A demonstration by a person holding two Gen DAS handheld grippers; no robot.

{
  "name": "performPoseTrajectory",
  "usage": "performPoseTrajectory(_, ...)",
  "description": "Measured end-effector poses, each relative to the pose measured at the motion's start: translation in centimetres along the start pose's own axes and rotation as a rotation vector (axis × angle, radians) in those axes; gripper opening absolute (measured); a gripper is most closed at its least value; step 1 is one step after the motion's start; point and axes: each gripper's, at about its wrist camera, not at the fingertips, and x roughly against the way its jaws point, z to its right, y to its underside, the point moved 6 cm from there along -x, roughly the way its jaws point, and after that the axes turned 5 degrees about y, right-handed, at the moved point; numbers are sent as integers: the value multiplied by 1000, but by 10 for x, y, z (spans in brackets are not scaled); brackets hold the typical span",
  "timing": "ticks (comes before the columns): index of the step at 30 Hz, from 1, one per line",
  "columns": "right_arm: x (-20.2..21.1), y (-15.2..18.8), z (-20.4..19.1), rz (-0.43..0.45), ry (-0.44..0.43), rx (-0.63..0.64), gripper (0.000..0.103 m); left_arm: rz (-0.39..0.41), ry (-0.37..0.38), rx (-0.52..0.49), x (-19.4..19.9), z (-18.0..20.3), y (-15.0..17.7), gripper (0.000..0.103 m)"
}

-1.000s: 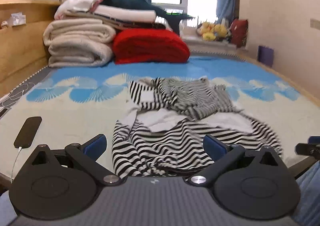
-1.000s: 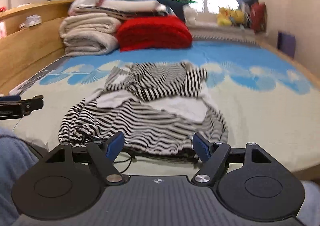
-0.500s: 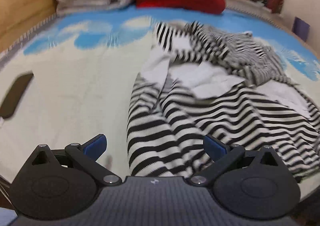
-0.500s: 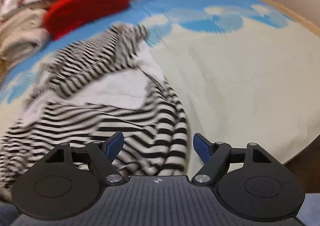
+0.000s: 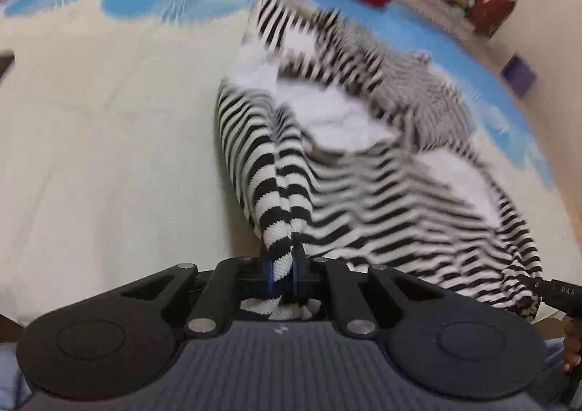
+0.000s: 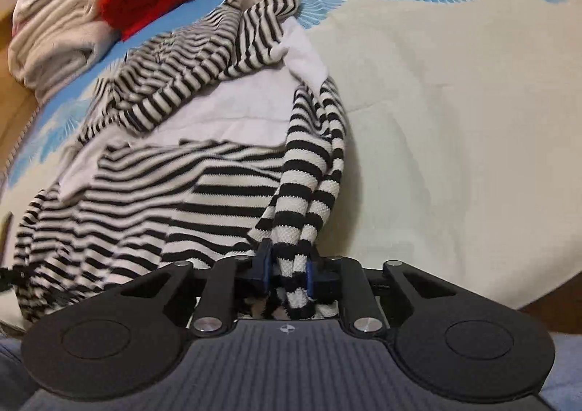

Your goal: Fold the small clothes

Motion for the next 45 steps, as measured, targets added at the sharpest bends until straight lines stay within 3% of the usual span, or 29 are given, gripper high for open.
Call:
performPoseTrajectory(4,39,-15,9,33,-94,-90,15,60,60,-38,45,17,-1,9)
performPoseTrajectory(7,81,-14,13,66,-134,-95,15,68,109,-44,79,26,18,9)
performPoseTrajectory(13,151,35,37,43,-185,-158,15,23,175,-17,132,29,83,9)
performPoseTrajectory(16,165,55,52,5,-176,-219,15,9,187,9,140,28,90,9)
performPoseTrajectory(19,166,48,56,-16,-172,-266,15,31,207,10,141,32,63,9)
performPoseTrajectory(21,165,24,46,-1,-177,-266,15,51,228,-10,133,39,23,9)
performPoseTrajectory(25,140,-57,21,37,-195,-265,15,84,198,-13,82,38,-79,9)
performPoseTrajectory(27,109,-108,3,63,-188,-247,15,87,169,41,35,34,-137,10)
performPoseTrajectory(28,87,-135,-5,70,-169,-258,16,82,147,69,3,30,-165,13)
performPoseTrajectory(29,60,-161,-11,71,-146,-278,17,77,128,99,-23,25,-187,32)
performPoseTrajectory(30,32,-183,-14,69,-120,-302,24,78,82,149,-57,15,-211,48)
performPoseTrajectory(31,0,-204,-16,63,-87,-335,35,84,16,207,-82,1,-229,71)
performPoseTrajectory(32,-32,-221,-13,60,-32,-397,45,97,-43,269,-101,-12,-244,80)
performPoseTrajectory(33,-54,-230,-12,63,21,-430,59,103,-69,315,-115,-21,-254,82)
performPoseTrajectory(34,-74,-237,-12,73,52,-437,59,106,-62,350,-123,-28,-261,82)
performPoseTrajectory(36,-88,-234,-19,84,13,-420,63,135,-1,359,-123,-32,-266,86)
performPoseTrajectory(38,-90,-226,-26,106,-86,-378,66,163,4,290,-114,-29,-258,96)
performPoseTrajectory(40,-84,-218,-27,167,-124,-303,66,169,-28,216,-109,-26,-239,102)
performPoseTrajectory(45,-83,-229,-33,270,-5,-20,68,138,0,48,-134,-16,-204,102)
